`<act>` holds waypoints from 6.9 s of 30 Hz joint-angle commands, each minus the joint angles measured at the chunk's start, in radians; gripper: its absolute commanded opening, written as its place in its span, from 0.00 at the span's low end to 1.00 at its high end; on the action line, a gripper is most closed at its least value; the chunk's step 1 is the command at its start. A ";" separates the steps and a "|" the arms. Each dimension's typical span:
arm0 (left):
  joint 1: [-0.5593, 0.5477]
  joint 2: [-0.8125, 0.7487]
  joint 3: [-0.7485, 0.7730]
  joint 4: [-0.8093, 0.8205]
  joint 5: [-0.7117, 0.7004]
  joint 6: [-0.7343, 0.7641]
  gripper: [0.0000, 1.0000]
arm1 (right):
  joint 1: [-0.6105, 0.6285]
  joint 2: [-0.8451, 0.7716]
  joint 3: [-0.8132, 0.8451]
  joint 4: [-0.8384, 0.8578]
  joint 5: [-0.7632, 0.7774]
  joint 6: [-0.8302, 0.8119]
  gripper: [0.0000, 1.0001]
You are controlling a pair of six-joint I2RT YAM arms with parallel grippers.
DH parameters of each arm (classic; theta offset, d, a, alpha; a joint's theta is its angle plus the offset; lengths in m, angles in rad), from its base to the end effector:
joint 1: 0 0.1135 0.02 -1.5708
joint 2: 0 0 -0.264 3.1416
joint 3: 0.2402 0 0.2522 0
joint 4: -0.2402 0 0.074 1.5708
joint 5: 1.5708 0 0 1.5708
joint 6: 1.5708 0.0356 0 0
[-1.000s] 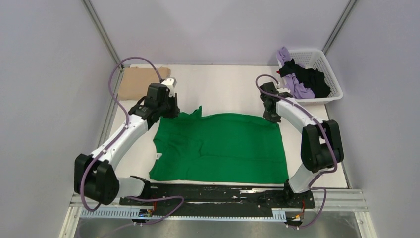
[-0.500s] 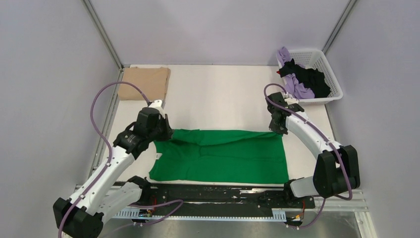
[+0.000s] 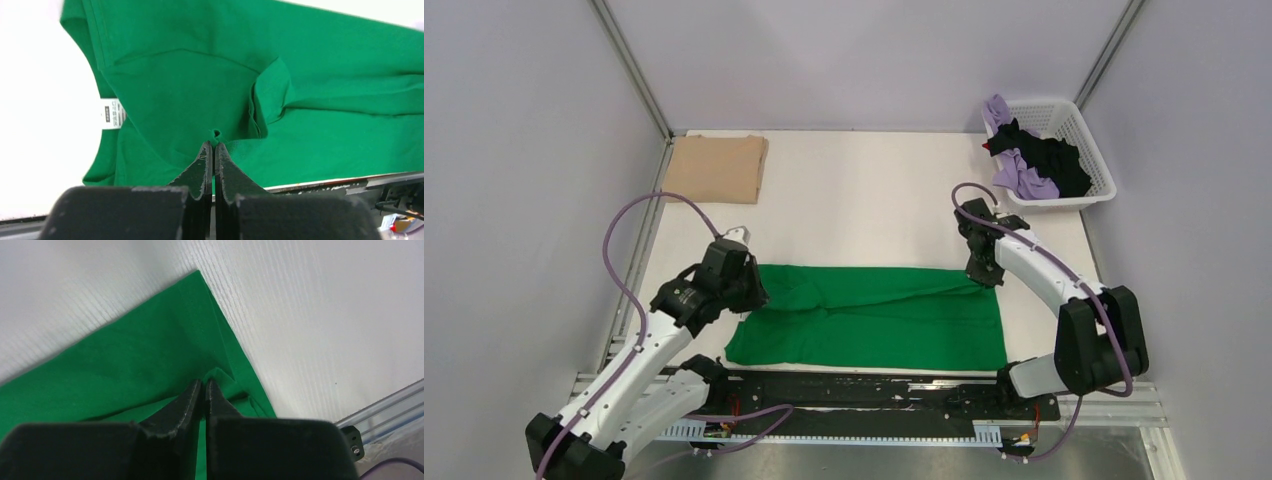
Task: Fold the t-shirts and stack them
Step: Fold the other side of the tshirt into a rectangle, then rotate the tshirt 90 degrees, then grab the bottom of the folded rectangular tshirt with both arms
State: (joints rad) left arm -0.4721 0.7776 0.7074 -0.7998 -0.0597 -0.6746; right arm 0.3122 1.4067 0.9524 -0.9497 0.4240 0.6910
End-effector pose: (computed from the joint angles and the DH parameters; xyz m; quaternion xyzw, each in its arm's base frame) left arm 0.1355 -0.0668 0.2577 -0.1051 0.9330 -0.1626 0.3035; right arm 0.2338 0.0601 0.2154 0.2006 0.9535 -0.1447 0.1722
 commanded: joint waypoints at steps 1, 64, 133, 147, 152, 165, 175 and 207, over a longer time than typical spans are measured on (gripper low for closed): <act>-0.014 0.017 -0.030 -0.045 0.042 -0.073 0.00 | 0.009 0.033 -0.024 -0.013 -0.007 0.033 0.10; -0.167 0.408 -0.007 0.236 -0.061 -0.185 1.00 | 0.016 -0.378 -0.178 0.270 -0.231 -0.054 1.00; 0.057 2.138 1.865 0.955 0.370 -0.532 1.00 | 0.618 0.067 -0.116 0.828 -0.758 -0.202 1.00; 0.047 1.618 1.559 0.777 0.483 -0.193 1.00 | 0.620 -0.376 -0.314 0.863 -0.625 -0.163 1.00; 0.040 1.244 1.203 0.737 0.467 -0.047 1.00 | 0.621 -0.340 -0.328 0.853 -0.741 -0.155 1.00; 0.000 0.456 0.221 0.501 0.072 -0.012 1.00 | 0.638 0.004 -0.266 0.997 -0.922 -0.166 1.00; 0.000 0.090 -0.060 0.286 0.095 -0.110 1.00 | 0.668 0.120 -0.243 0.980 -0.888 -0.158 1.00; -0.221 0.284 -0.306 0.318 0.318 -0.256 0.47 | 0.637 -0.162 -0.381 0.524 -0.653 0.013 0.57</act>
State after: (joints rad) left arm -0.6868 1.0336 0.4171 -0.5407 0.2695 -0.9237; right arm 0.9501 1.2186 0.5697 -0.4717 -0.2096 0.6952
